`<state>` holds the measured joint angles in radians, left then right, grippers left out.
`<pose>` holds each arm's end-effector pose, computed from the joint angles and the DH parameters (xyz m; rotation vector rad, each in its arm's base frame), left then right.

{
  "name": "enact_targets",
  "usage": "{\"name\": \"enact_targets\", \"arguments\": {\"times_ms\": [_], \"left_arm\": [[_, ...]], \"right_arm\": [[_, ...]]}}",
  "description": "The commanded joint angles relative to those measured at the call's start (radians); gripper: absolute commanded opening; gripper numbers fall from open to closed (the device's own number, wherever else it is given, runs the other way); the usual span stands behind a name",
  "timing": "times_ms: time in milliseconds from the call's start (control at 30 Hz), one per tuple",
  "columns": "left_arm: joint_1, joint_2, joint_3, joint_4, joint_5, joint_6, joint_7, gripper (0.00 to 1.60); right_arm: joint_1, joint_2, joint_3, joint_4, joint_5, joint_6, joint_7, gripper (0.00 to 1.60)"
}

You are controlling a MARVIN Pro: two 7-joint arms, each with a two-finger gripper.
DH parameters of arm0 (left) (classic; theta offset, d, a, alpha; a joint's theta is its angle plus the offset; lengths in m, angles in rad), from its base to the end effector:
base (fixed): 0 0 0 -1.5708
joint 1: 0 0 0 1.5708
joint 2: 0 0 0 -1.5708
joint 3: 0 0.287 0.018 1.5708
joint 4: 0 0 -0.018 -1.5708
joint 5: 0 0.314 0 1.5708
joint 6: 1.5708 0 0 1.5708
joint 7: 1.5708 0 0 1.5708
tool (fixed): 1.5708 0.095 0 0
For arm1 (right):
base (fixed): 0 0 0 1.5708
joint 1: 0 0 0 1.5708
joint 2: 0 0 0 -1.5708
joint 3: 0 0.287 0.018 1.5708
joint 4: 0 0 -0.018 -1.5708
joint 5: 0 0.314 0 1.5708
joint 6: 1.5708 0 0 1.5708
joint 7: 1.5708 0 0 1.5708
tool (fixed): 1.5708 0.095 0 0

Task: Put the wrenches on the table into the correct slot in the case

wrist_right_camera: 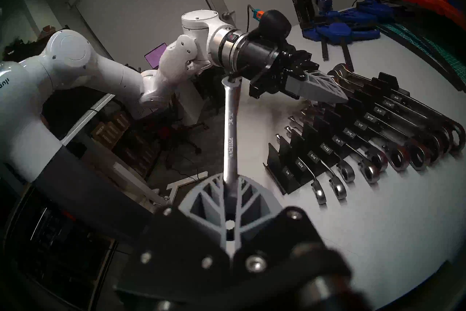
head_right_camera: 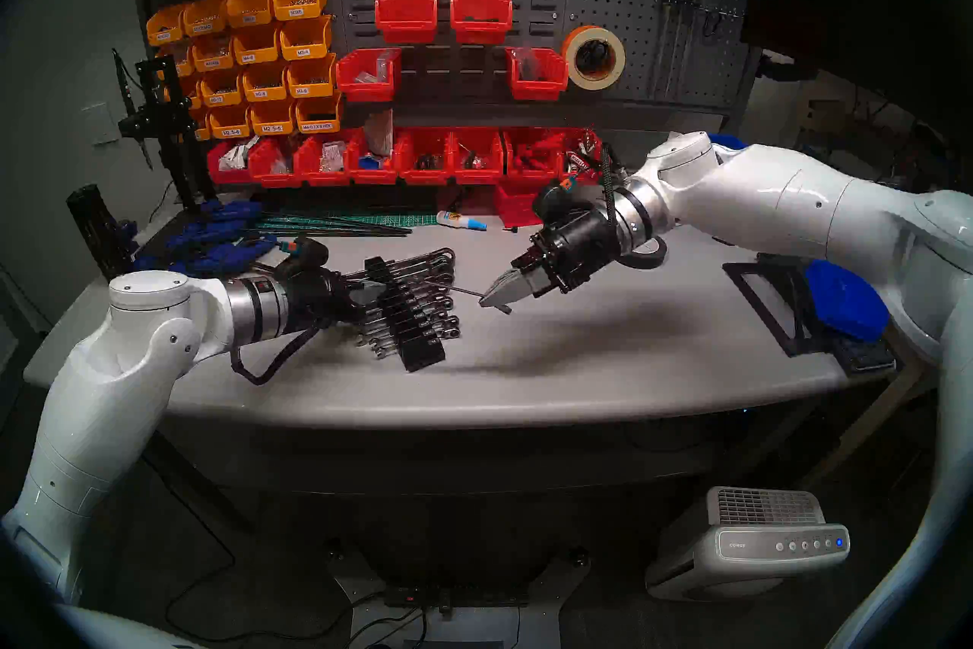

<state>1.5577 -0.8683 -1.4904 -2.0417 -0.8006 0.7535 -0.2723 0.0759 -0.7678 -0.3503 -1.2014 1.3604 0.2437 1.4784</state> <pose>0.3729 0.0279 -0.1717 2.2059 -0.6029 1.3633 0.4695 -0.0204 -0.1038 -1.4880 -1.3393 -0.4589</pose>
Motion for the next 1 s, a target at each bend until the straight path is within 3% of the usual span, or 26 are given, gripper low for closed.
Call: {"name": "enact_targets", "arguments": {"times_ms": [0,367,967], "left_arm": [[-0.051,-0.016,0.003,-0.005,0.018,-0.035,0.007,0.0],[-0.069,-0.016,0.013,0.028,0.058,-0.043,0.001,0.0],[-0.105,0.054,0.028,0.03,0.113,-0.035,-0.068,0.0]], "right_arm": [[0.04,0.019,0.017,-0.009,0.016,-0.001,0.005,0.0],[0.048,0.022,0.009,-0.013,0.017,0.001,0.005,0.0],[0.05,0.024,0.009,-0.016,0.023,-0.009,0.005,0.0]]}}
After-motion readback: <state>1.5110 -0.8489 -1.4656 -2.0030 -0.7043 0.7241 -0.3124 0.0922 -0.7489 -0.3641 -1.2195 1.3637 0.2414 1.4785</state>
